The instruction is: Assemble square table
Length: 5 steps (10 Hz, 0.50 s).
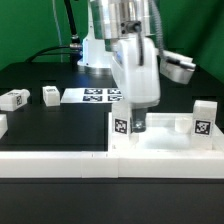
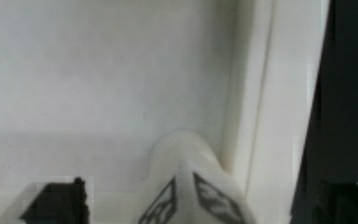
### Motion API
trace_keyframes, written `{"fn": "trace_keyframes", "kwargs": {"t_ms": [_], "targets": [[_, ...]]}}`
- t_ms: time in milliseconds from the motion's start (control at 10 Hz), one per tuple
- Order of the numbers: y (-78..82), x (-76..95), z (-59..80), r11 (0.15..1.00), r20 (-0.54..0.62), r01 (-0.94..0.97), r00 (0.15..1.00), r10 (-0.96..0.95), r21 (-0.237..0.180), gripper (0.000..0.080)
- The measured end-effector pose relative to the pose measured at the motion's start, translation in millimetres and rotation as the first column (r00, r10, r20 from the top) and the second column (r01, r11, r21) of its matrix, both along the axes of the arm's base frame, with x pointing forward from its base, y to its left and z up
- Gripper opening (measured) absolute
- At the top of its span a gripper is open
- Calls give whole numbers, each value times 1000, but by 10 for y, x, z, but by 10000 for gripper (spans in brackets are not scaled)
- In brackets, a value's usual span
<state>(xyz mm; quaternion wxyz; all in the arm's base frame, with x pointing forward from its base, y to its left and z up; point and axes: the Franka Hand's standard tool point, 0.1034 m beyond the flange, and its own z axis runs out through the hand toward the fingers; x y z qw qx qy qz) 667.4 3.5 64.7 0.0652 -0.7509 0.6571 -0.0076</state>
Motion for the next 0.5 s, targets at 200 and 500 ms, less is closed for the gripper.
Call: {"fn": "trace_keyframes", "kwargs": {"t_ms": [200,500], "targets": [[-16,-2,-3,992,9,-122,992,122,-15,648],[-47,51,59,810,-29,-576,816,577,-110,649]]}}
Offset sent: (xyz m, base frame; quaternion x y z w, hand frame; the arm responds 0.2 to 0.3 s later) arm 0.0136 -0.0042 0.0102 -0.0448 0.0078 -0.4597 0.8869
